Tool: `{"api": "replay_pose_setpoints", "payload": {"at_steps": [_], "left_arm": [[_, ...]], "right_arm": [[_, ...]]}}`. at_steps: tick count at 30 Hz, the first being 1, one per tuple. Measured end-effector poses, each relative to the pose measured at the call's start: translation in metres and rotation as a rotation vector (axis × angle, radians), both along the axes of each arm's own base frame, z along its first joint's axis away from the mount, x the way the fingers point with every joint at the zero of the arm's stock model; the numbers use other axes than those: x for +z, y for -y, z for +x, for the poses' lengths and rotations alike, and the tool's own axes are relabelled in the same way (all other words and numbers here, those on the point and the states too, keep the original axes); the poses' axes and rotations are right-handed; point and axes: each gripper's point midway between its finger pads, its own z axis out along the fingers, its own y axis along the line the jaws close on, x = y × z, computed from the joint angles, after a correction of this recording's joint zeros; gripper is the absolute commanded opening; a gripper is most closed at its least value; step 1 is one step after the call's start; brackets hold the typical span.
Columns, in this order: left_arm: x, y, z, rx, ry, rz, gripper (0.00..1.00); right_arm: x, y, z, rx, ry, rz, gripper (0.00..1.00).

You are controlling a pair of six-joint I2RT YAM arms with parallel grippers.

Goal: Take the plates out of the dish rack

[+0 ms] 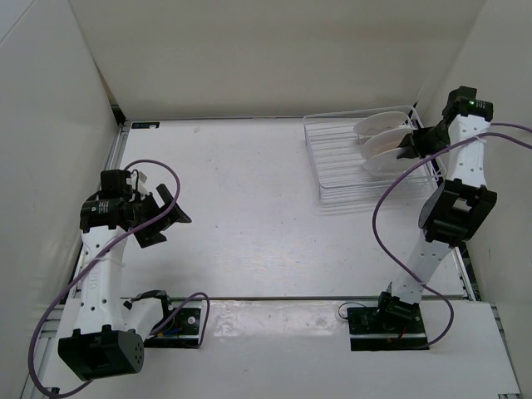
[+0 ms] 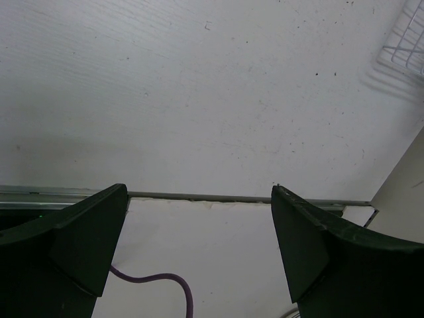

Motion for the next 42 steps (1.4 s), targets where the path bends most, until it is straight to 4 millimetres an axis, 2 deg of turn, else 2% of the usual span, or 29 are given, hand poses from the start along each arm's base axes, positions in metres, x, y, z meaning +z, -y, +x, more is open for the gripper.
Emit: {"api": "replay_pose_setpoints", "payload": {"at_steps": [13,18,24,28,31,35,39,42], "left_arm": [[0.001,0.001,0.001,-0.004,0.007,-0.007,1.00],[-0.003,0.003,-0.001,-0.007,-0.006,-0.015,1.00],[-0.002,0.004,0.000,-0.011,0.000,-0.024,1.00],[-0.003,0.004,0.000,-0.012,-0.003,-0.025,1.00],[-0.005,0.005,-0.001,-0.013,-0.008,-0.029,1.00],[-0.006,0.006,-0.001,-0.012,-0.013,-0.036,1.00],[-0.006,0.007,-0.001,-0.011,-0.014,-0.042,1.00],[-0.005,0.007,0.000,-0.013,-0.008,-0.044,1.00]], "right_arm": [[0.021,-0.010,-0.007,-0.027,0.006,0.146,0.00],[0.049,-0.027,-0.016,-0.013,0.048,0.240,0.00],[0.103,-0.045,-0.024,0.038,0.202,0.342,0.00],[0.121,-0.054,-0.032,0.070,0.243,0.392,0.00],[0.121,-0.061,-0.043,0.092,0.236,0.413,0.00],[0.108,-0.066,-0.060,0.122,0.207,0.415,0.00],[0.091,-0.070,-0.074,0.156,0.177,0.396,0.27],[0.069,-0.070,-0.085,0.184,0.135,0.343,0.33]]}}
